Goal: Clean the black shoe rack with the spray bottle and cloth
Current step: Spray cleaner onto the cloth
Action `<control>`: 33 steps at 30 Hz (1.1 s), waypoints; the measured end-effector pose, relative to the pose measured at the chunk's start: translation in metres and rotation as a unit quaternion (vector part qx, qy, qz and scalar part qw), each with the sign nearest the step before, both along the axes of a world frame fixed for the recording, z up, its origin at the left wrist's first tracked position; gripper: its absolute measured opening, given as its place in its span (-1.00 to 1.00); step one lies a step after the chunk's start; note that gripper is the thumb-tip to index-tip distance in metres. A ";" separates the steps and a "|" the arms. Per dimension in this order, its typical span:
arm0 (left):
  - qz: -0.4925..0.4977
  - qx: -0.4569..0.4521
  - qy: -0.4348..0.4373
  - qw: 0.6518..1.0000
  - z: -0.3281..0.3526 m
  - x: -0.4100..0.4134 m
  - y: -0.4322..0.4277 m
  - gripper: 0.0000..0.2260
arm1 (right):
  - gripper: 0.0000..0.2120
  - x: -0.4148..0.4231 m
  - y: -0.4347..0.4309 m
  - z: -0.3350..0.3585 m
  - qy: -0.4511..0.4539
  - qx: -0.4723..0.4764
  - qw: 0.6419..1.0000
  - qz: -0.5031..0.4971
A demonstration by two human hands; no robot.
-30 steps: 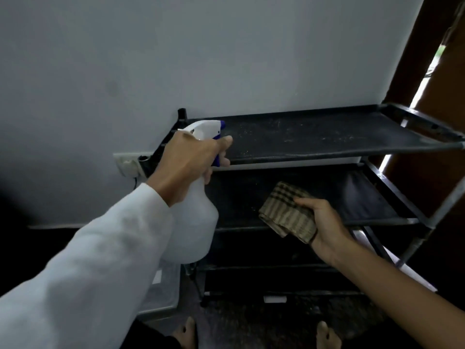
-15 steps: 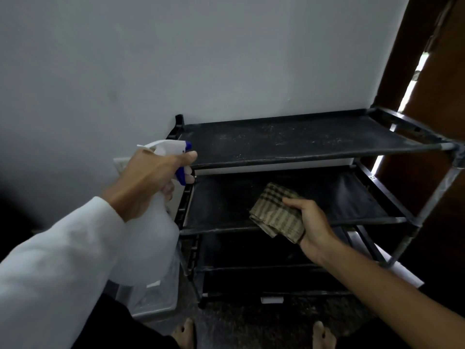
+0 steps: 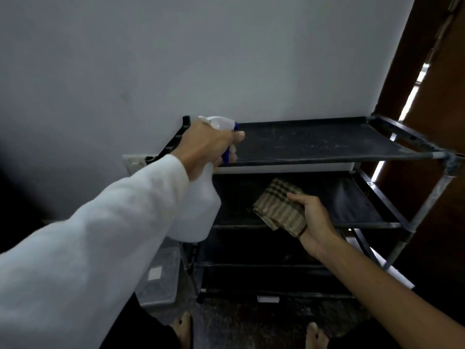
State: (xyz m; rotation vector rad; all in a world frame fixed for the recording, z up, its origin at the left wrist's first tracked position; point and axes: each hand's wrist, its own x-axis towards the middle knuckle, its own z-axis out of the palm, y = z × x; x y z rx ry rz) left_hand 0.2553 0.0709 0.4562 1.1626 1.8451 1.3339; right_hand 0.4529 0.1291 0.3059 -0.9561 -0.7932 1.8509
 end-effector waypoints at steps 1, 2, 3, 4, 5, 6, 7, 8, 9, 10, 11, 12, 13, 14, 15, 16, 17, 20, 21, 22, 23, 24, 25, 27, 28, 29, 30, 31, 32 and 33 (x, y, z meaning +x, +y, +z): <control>-0.001 -0.009 0.007 1.000 0.001 0.002 0.006 -0.78 | -0.79 0.001 0.001 0.001 -0.002 0.000 1.000 -0.002; 0.003 -0.013 0.012 1.000 0.001 0.005 0.011 -0.80 | -0.78 0.003 0.003 0.001 -0.004 0.001 1.000 -0.006; 0.010 -0.015 0.011 1.000 0.001 0.008 0.016 -0.81 | -0.77 0.004 0.005 0.002 -0.008 0.002 1.000 -0.013; 0.014 -0.012 0.002 1.000 0.000 0.009 0.020 -0.81 | -0.77 0.005 0.007 0.003 -0.013 0.002 1.000 -0.022; 0.017 -0.007 -0.012 1.000 0.000 0.011 0.024 -0.81 | -0.77 0.006 0.008 0.004 -0.019 0.003 0.999 -0.033; 0.019 -0.002 -0.026 0.999 -0.001 0.012 0.027 -0.81 | -0.78 0.005 0.011 0.005 -0.027 0.004 0.999 -0.043; 0.019 0.000 -0.036 0.999 -0.002 0.014 0.029 -0.81 | -0.79 0.006 0.012 0.007 -0.036 0.006 0.998 -0.053; 0.020 -0.002 -0.040 0.999 -0.002 0.016 0.030 -0.80 | -0.82 0.008 0.012 0.009 -0.043 0.005 0.997 -0.063; 0.021 -0.006 -0.036 0.999 -0.005 0.016 0.032 -0.78 | -0.84 0.006 0.013 0.010 -0.044 0.002 0.997 -0.069; 0.023 -0.012 -0.023 0.999 -0.006 0.018 0.033 -0.75 | -0.85 0.007 0.012 0.011 -0.045 -0.001 0.996 -0.074; 0.026 -0.019 -0.001 0.999 -0.007 0.020 0.033 -0.73 | -0.86 0.008 0.011 0.014 -0.044 -0.002 0.996 -0.077; 0.029 -0.024 0.029 0.999 -0.008 0.024 0.033 -0.70 | -0.87 0.009 0.010 0.017 -0.044 -0.002 0.996 -0.079; 0.033 -0.027 0.063 0.997 -0.008 0.027 0.033 -0.66 | -0.87 0.009 0.008 0.020 -0.045 0.000 0.996 -0.078; 0.041 -0.026 0.099 0.994 -0.009 0.029 0.033 -0.60 | -0.87 0.009 0.007 0.023 -0.046 0.002 0.996 -0.076; 0.051 -0.024 0.128 0.990 -0.009 0.031 0.034 -0.56 | -0.86 0.010 0.005 0.026 -0.048 0.004 0.996 -0.073; 0.059 -0.019 0.141 0.988 -0.008 0.032 0.035 -0.53 | -0.86 0.010 0.003 0.030 -0.051 0.007 0.996 -0.070; 0.061 -0.015 0.137 0.989 -0.006 0.032 0.036 -0.53 | -0.86 0.012 0.001 0.033 -0.056 0.008 0.996 -0.069; 0.022 -0.016 0.087 0.996 0.000 0.033 0.040 -0.66 | -0.89 0.019 -0.002 0.042 -0.064 0.017 0.995 -0.074; 0.008 -0.016 0.075 0.997 0.002 0.034 0.041 -0.69 | -0.90 0.022 -0.003 0.045 -0.063 0.022 0.995 -0.079; 0.002 -0.013 0.066 0.998 0.002 0.038 0.042 -0.71 | -0.91 0.025 -0.003 0.046 -0.063 0.027 0.994 -0.084; 0.000 -0.011 0.063 0.998 0.002 0.041 0.045 -0.72 | -0.91 0.028 -0.004 0.048 -0.064 0.031 0.993 -0.090; -0.002 -0.010 0.067 0.998 0.001 0.045 0.047 -0.71 | -0.90 0.031 -0.004 0.048 -0.065 0.034 0.993 -0.094; -0.005 -0.012 0.077 0.997 0.000 0.050 0.050 -0.70 | -0.89 0.034 -0.004 0.049 -0.066 0.034 0.992 -0.098; -0.001 -0.020 0.123 0.992 -0.004 0.058 0.054 -0.67 | -0.87 0.039 -0.005 0.049 -0.069 0.034 0.991 -0.106; 0.009 -0.025 0.159 0.987 -0.005 0.062 0.056 -0.65 | -0.87 0.042 -0.005 0.048 -0.071 0.034 0.991 -0.108; 0.023 -0.027 0.195 0.980 -0.006 0.066 0.058 -0.63 | -0.88 0.044 -0.006 0.047 -0.071 0.035 0.991 -0.111; 0.035 -0.023 0.214 0.976 -0.007 0.069 0.059 -0.61 | -0.88 0.047 -0.006 0.046 -0.070 0.035 0.990 -0.113; 0.037 -0.017 0.212 0.976 -0.007 0.073 0.062 -0.59 | -0.88 0.050 -0.006 0.045 -0.067 0.035 0.990 -0.117; 0.030 -0.010 0.194 0.980 -0.007 0.077 0.065 -0.57 | -0.87 0.052 -0.005 0.044 -0.065 0.035 0.990 -0.123; 0.018 -0.004 0.172 0.985 -0.006 0.081 0.067 -0.57 | -0.88 0.055 -0.005 0.044 -0.064 0.037 0.989 -0.130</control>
